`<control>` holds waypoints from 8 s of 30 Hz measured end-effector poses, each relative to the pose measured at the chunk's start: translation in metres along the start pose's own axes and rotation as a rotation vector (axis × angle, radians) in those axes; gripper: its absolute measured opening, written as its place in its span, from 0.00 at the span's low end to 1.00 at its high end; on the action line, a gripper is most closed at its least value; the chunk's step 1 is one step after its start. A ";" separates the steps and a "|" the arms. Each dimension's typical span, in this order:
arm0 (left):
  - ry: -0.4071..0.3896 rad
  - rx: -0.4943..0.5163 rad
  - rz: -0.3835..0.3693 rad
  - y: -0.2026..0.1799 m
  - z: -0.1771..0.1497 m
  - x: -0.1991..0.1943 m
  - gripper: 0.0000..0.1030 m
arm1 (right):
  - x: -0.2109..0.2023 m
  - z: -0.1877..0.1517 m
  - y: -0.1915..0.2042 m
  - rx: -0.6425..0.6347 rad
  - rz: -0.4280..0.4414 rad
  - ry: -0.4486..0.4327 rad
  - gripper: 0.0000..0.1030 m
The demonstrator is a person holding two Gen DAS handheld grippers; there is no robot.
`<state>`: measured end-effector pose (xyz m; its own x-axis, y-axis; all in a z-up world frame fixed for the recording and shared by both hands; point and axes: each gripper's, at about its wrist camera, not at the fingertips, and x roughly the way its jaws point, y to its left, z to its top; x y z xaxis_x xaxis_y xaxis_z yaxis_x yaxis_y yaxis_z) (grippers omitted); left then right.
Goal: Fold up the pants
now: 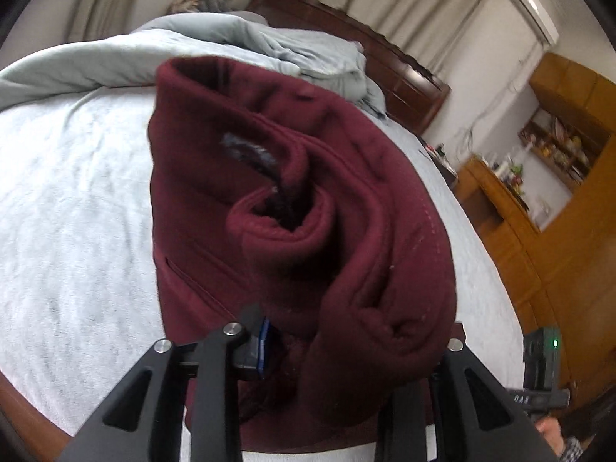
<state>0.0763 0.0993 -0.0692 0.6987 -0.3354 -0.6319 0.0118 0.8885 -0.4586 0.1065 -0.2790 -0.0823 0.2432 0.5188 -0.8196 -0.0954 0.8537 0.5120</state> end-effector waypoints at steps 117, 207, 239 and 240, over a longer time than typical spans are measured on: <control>0.320 0.139 0.188 -0.003 -0.011 0.009 0.92 | 0.005 0.057 0.060 -0.045 0.273 0.065 0.26; 0.421 0.103 0.219 -0.044 -0.050 0.039 0.96 | -0.037 -0.013 -0.049 0.050 0.017 0.044 0.31; 0.644 -0.114 -0.005 0.011 -0.038 0.097 0.97 | -0.050 -0.021 -0.078 0.148 0.098 0.037 0.22; 0.646 -0.122 -0.007 0.012 -0.038 0.097 0.96 | -0.050 -0.021 -0.079 0.157 0.104 0.035 0.22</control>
<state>0.1176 0.0652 -0.1595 0.1280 -0.4950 -0.8594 -0.0928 0.8568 -0.5073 0.0812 -0.3716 -0.0878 0.2062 0.6074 -0.7671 0.0339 0.7791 0.6260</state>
